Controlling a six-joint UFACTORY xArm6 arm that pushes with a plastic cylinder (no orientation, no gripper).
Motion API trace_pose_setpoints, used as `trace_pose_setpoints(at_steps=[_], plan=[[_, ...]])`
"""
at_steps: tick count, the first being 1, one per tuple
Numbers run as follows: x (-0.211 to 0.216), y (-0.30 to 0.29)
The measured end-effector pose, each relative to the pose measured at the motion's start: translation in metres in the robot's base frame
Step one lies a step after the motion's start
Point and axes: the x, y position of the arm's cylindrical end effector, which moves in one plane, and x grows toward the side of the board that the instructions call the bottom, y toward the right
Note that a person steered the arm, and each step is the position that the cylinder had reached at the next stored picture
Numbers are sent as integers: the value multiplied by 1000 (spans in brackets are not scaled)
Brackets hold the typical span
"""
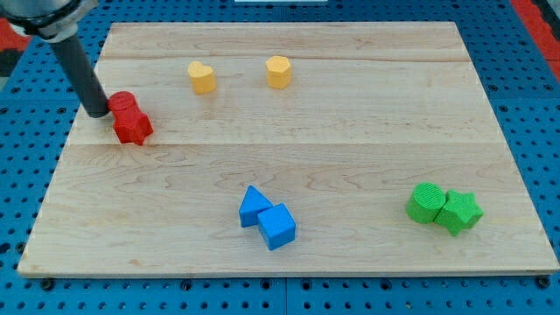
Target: Push the red circle towards the center
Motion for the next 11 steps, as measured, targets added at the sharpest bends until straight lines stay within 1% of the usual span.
trace_pose_setpoints(at_steps=[2, 3, 5, 6, 9, 10, 11], plan=[[-9, 10], [-15, -3], [-15, -5], [-15, 20], [-13, 132], [0, 149], [0, 149]])
